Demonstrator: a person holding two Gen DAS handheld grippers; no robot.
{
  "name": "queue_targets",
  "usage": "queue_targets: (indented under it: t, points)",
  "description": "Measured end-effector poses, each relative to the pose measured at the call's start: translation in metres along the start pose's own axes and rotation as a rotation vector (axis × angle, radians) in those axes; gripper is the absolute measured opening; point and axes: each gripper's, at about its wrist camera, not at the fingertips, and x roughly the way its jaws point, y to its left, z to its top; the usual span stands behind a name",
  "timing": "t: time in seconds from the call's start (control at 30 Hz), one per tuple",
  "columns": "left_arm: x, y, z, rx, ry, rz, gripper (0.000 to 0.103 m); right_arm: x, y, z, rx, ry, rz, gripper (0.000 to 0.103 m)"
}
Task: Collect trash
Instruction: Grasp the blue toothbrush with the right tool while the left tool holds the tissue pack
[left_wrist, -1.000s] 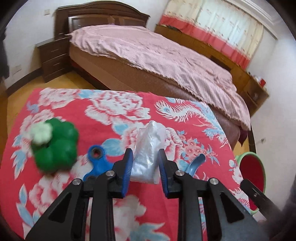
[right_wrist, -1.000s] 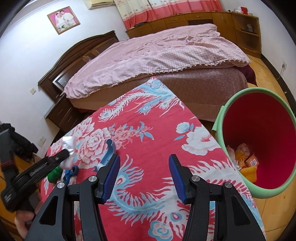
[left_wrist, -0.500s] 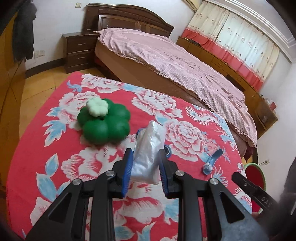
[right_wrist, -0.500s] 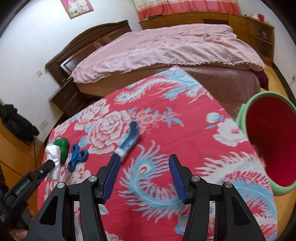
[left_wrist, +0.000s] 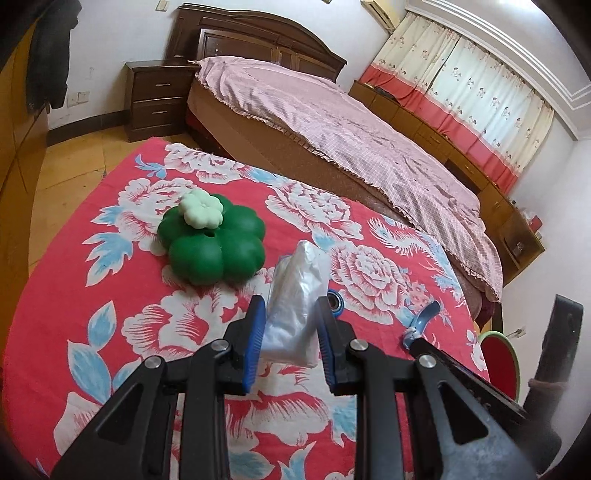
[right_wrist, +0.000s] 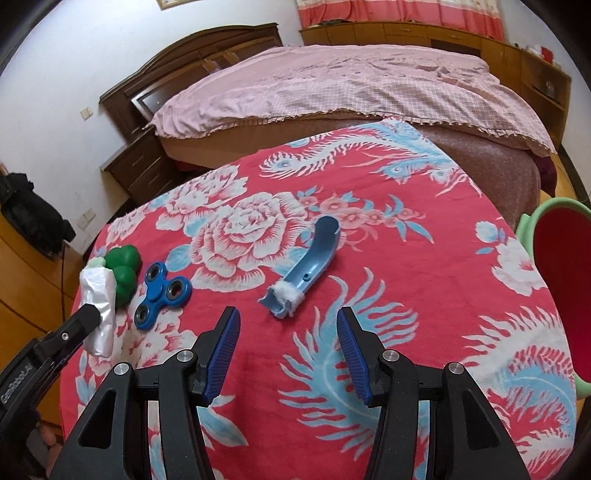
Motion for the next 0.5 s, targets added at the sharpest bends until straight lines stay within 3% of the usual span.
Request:
queue_targets:
  t: [0.2, 0.43, 0.5]
  points:
    - [0.002, 0.001, 0.000, -0.001, 0.005, -0.019, 0.027, 0.012, 0.008, 0.002, -0.004, 0.004, -0.015, 0.055]
    - [0.002, 0.001, -0.001, -0.001, 0.006, -0.028, 0.027, 0.014, 0.004, 0.002, -0.001, -0.009, -0.048, 0.025]
    - [0.002, 0.001, -0.001, 0.002, 0.007, -0.026, 0.027, 0.014, -0.001, 0.001, 0.008, -0.009, -0.045, 0.022]
